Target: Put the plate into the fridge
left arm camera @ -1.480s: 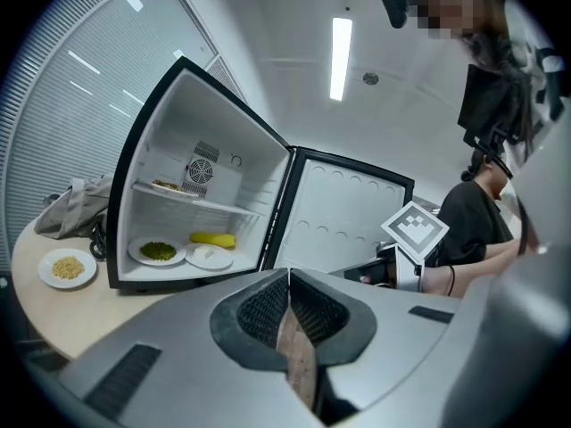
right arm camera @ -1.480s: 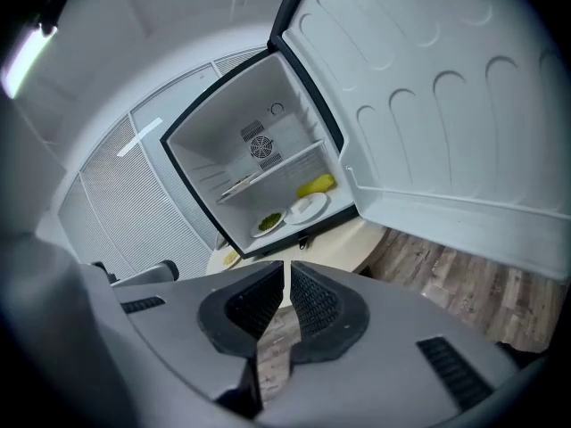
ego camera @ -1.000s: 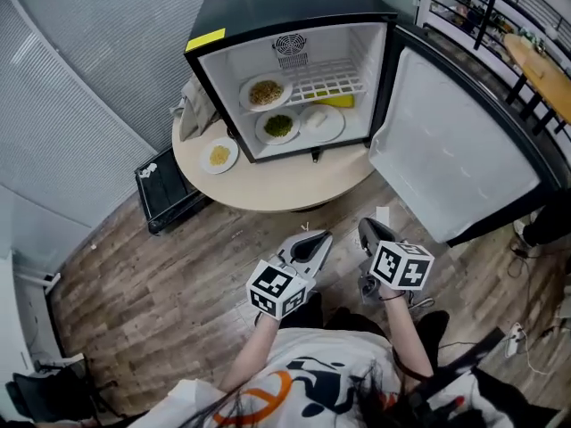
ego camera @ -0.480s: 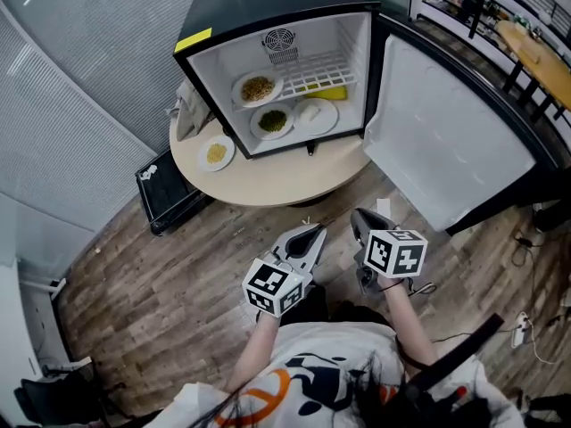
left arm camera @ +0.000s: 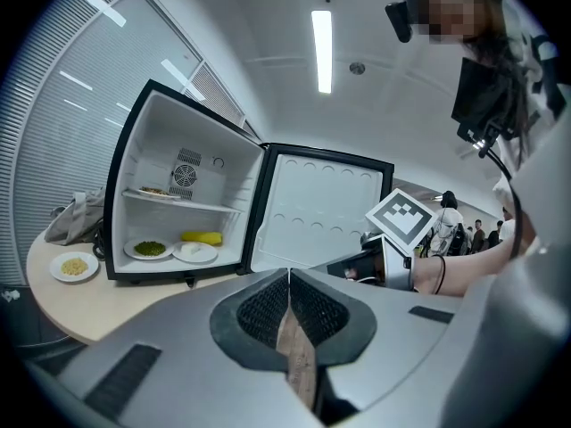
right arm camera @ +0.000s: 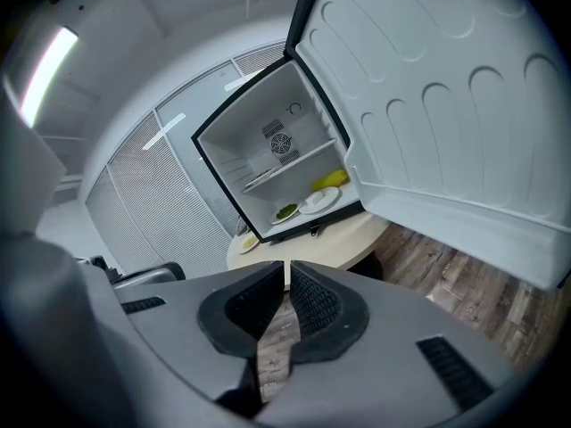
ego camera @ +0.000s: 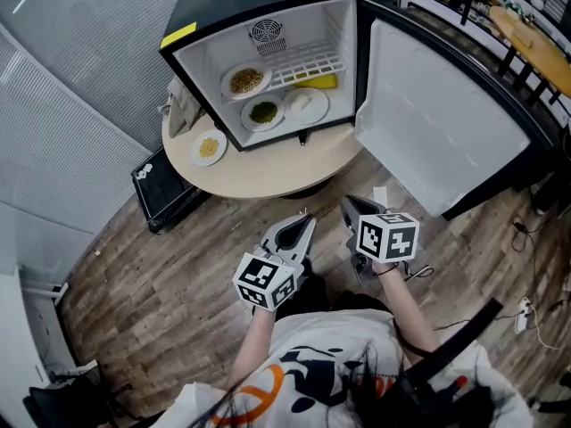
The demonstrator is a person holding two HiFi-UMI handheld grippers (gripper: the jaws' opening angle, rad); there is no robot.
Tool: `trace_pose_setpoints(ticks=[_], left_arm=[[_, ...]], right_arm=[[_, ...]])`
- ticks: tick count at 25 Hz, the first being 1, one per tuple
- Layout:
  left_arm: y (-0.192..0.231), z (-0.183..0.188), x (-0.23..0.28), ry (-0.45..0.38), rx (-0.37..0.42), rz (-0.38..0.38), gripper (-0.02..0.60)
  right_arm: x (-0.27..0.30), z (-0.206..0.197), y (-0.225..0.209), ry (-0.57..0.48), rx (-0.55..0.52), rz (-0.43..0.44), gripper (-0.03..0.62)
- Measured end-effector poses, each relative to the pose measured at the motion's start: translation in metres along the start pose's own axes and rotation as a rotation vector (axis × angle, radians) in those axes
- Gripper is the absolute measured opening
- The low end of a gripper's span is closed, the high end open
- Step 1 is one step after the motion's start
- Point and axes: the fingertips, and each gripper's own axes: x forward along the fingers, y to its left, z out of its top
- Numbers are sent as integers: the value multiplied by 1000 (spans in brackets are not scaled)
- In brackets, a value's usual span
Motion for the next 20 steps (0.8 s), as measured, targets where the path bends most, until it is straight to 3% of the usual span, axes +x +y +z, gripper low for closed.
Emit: trace_pose_setpoints(ticks=[20], left_arm=[[-7, -1, -19, -32, 4, 40, 11]], right_arm=[[-9, -7, 14, 16, -45, 26, 34]])
